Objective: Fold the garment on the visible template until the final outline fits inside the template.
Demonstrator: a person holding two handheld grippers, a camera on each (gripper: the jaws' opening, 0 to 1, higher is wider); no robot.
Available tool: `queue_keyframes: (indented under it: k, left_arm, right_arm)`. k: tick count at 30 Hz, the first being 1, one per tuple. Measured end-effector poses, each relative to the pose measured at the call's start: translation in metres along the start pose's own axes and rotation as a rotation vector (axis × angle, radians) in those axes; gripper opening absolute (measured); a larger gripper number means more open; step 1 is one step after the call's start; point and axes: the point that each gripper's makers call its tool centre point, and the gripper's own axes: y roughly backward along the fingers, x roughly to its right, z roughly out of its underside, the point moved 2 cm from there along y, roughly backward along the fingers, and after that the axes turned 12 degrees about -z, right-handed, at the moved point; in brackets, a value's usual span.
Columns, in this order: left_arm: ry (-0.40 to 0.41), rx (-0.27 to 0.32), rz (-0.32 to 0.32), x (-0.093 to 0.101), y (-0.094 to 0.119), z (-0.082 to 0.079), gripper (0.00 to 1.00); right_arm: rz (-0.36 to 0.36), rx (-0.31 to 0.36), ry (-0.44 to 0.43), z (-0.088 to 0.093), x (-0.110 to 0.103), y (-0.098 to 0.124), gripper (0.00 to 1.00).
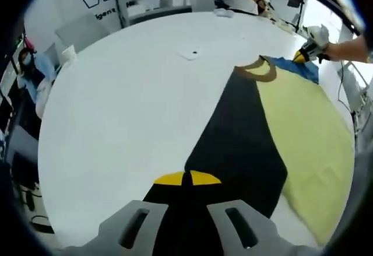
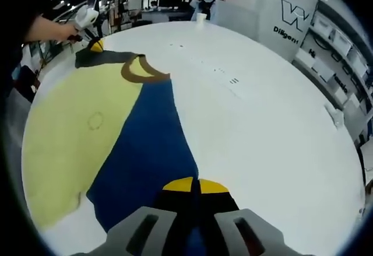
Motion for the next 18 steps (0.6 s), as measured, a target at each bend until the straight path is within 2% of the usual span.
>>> queue_keyframes:
  k: [7,9,10,11,13,18]
  left_arm:
    - [0.009,-0.007,-0.013,0.001,0.003,0.003,0.02]
    - [-0.056,0.019,0.005,0.003,0.002,0.0,0.02]
    - [-0.086,0.019,-0.025,0.0,0.004,0.0,0.04]
    - [-0.066,0.013,-0.024,0.001,0.004,0.001,0.1]
    - [-0.025,0.026,-0.021,-0.003,0.005,0.0,0.16]
    - [-0.008,0.03,-0.049,-0.019,0.011,0.005,0.17]
  right_arm:
    - [0.006,-0.006,-0.017,0.002,0.0,0.001,0.0]
    - [0.001,-0.011,-0.029,0.001,0.001,0.002,0.0]
    - [0.017,0.004,0.006,-0.003,0.003,0.005,0.01]
    - [0.017,0.014,-0.006,-0.003,0.003,0.007,0.06]
    - [0.023,-0.003,-0.011,0.006,0.007,0.011,0.07]
    - [0.058,-0.006,-0.054,0.024,0.019,0.028,0.11]
